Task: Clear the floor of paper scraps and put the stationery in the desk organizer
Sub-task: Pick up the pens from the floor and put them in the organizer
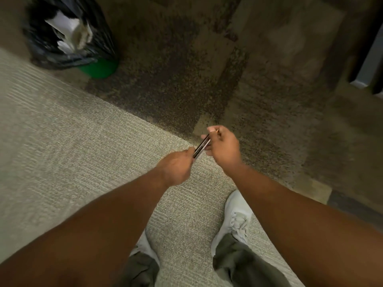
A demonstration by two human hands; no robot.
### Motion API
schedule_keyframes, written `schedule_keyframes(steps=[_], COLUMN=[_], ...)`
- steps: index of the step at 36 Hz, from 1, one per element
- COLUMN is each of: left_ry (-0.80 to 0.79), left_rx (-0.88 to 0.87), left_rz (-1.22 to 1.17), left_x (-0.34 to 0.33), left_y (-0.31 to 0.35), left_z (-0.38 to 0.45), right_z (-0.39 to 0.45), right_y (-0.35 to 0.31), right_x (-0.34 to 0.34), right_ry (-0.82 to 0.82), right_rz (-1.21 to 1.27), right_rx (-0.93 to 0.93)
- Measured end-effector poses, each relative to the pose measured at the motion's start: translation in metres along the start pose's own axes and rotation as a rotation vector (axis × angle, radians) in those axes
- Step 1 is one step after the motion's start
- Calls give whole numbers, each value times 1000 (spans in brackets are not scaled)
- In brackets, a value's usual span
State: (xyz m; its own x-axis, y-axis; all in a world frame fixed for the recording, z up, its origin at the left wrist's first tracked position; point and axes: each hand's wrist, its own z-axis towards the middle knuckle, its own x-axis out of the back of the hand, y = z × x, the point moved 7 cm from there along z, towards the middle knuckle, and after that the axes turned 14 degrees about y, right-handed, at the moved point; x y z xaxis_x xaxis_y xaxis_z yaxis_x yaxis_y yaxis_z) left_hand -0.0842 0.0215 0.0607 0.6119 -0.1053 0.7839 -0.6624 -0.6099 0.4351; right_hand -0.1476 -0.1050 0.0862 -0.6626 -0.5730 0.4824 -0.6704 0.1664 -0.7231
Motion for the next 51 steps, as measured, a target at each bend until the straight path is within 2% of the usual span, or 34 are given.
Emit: schedule_keyframes(steps=[7,13,18,20,23,25,27,32,39,46,51], left_ry=[77,164,282,356,464,443,396,355,405,459,454], left_rx=[-3,-41,82,133,211,206,134,15,-18,-58,-60], left_rz=[-63,53,100,16,-351,-604,-680,-662,-632,-590,-656], left_x=[104,206,297,332,375,397,418,460,516,554,568], left_y=[40,71,84,91,109,133,164,227,298,359,397], left_z=[-44,-62,-68,-69,-67,-65,-64,-62,-71,-71,-63], right_z=[-47,-68,-85,-92,-103,-111,-118,-131,-138,-140,-135], right_y=[-96,-185,-251,-276,-312,-333,-352,-400,-457,-493,-515], right_x=[48,114,163,180,202,212,221,255,324,381,426], right_ry=[-33,138,212,229,233,215,191,186,274,289,331], right_rz=[104,171,206,216,255,257,245,218,178,196,148], right_rx=[11,105,147,173,199,214,241,298,448,408,456])
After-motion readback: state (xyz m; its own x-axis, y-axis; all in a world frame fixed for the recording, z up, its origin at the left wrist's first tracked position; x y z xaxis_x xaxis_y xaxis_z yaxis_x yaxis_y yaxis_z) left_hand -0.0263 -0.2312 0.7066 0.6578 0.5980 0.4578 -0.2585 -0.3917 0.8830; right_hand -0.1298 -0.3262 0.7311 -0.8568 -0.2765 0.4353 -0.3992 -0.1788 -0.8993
